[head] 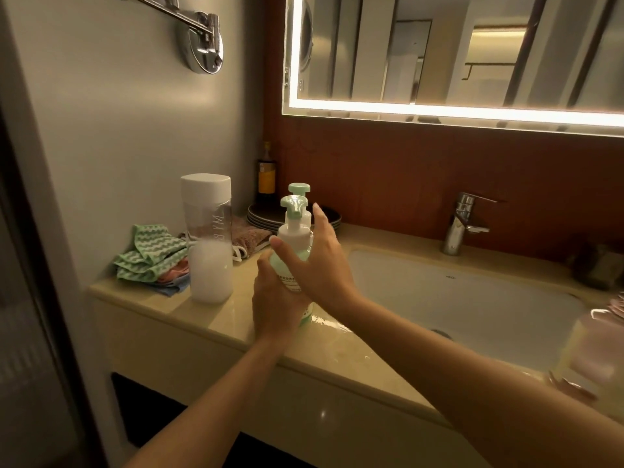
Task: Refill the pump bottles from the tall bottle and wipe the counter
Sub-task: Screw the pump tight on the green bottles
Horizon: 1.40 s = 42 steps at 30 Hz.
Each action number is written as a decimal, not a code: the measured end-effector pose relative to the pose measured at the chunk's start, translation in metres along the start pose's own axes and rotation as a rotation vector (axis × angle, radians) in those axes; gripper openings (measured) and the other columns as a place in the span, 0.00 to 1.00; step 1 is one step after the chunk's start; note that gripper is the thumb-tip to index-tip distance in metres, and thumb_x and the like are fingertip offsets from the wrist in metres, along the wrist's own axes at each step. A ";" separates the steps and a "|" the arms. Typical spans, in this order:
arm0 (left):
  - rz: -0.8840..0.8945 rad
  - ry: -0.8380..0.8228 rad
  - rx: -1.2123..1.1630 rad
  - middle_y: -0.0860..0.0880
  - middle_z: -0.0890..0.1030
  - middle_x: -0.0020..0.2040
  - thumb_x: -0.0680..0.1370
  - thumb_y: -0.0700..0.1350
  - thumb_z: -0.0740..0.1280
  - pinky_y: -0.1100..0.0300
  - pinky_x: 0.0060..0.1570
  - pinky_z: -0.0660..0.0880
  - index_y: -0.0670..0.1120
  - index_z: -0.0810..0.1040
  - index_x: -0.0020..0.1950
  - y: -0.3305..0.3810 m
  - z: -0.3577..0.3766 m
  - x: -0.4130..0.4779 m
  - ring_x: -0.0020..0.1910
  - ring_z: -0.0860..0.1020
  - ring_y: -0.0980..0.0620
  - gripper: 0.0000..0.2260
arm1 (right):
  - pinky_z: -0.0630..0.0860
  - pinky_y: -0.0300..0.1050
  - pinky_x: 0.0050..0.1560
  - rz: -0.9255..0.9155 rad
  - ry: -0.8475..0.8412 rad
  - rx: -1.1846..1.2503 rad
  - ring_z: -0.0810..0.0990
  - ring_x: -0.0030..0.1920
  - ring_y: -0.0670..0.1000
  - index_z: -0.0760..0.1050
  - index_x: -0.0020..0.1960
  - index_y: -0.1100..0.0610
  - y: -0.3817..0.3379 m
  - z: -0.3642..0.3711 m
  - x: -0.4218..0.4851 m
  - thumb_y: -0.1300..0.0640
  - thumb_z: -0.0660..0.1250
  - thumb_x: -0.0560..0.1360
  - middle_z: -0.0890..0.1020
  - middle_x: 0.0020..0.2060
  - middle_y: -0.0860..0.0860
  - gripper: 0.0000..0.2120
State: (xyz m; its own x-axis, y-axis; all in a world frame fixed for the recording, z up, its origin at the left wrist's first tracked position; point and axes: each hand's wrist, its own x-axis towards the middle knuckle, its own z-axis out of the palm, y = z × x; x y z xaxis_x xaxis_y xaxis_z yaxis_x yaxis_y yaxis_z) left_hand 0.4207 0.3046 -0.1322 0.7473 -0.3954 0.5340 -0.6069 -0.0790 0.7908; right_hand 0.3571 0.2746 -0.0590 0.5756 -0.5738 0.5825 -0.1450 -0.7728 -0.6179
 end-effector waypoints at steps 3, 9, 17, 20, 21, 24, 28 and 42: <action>0.015 0.008 -0.029 0.45 0.74 0.62 0.63 0.54 0.76 0.48 0.56 0.75 0.45 0.56 0.71 -0.002 -0.001 -0.001 0.58 0.75 0.45 0.44 | 0.70 0.46 0.57 0.009 -0.111 -0.020 0.69 0.65 0.54 0.56 0.73 0.57 -0.003 0.000 0.014 0.41 0.64 0.73 0.67 0.68 0.54 0.36; 0.030 0.026 -0.020 0.46 0.76 0.60 0.69 0.55 0.71 0.49 0.51 0.78 0.47 0.57 0.68 -0.003 0.000 0.000 0.55 0.77 0.46 0.35 | 0.70 0.42 0.54 -0.036 -0.046 -0.078 0.73 0.60 0.51 0.59 0.71 0.55 0.008 0.004 -0.002 0.43 0.64 0.74 0.72 0.63 0.52 0.31; 0.001 0.034 -0.042 0.45 0.74 0.61 0.63 0.53 0.77 0.48 0.56 0.75 0.45 0.58 0.69 -0.004 0.002 0.001 0.58 0.75 0.45 0.42 | 0.69 0.49 0.61 0.003 -0.059 -0.117 0.68 0.67 0.54 0.52 0.75 0.57 0.006 -0.003 0.012 0.37 0.63 0.71 0.66 0.70 0.54 0.42; -0.013 0.033 -0.041 0.46 0.74 0.62 0.62 0.53 0.77 0.49 0.57 0.74 0.46 0.59 0.69 -0.004 0.002 0.002 0.59 0.74 0.46 0.43 | 0.71 0.51 0.59 0.038 -0.139 -0.029 0.71 0.63 0.55 0.56 0.73 0.57 -0.004 0.001 0.024 0.39 0.63 0.72 0.69 0.67 0.54 0.37; -0.007 0.036 -0.039 0.45 0.74 0.62 0.62 0.53 0.77 0.48 0.57 0.74 0.46 0.59 0.69 -0.005 0.002 0.002 0.59 0.74 0.46 0.43 | 0.73 0.51 0.57 0.040 -0.154 -0.041 0.73 0.60 0.55 0.60 0.70 0.58 -0.005 0.003 0.025 0.40 0.63 0.73 0.71 0.63 0.55 0.33; 0.020 0.037 -0.014 0.44 0.74 0.62 0.63 0.54 0.76 0.47 0.57 0.74 0.45 0.59 0.69 -0.005 0.001 0.001 0.59 0.74 0.45 0.42 | 0.74 0.56 0.54 0.009 -0.168 -0.114 0.75 0.56 0.58 0.67 0.63 0.61 -0.004 0.006 0.024 0.46 0.60 0.77 0.74 0.57 0.59 0.22; 0.051 0.084 0.078 0.43 0.73 0.64 0.69 0.55 0.71 0.51 0.56 0.74 0.43 0.58 0.71 -0.006 0.002 0.004 0.59 0.75 0.46 0.37 | 0.69 0.59 0.63 -0.011 -0.072 -0.200 0.73 0.62 0.57 0.60 0.70 0.61 -0.002 0.014 0.011 0.42 0.55 0.78 0.73 0.64 0.57 0.29; -0.005 0.163 0.070 0.42 0.64 0.71 0.71 0.50 0.71 0.48 0.63 0.68 0.46 0.52 0.75 -0.007 0.004 0.010 0.68 0.66 0.43 0.39 | 0.65 0.53 0.66 -0.040 -0.111 -0.240 0.66 0.69 0.53 0.48 0.75 0.52 0.009 -0.006 -0.015 0.40 0.54 0.77 0.63 0.72 0.52 0.32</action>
State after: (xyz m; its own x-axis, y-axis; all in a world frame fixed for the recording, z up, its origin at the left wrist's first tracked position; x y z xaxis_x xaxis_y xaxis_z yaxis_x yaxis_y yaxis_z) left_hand 0.4314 0.2974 -0.1330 0.7808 -0.2418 0.5761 -0.6162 -0.1461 0.7739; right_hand 0.3426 0.2741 -0.0701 0.6676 -0.5183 0.5345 -0.2990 -0.8441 -0.4451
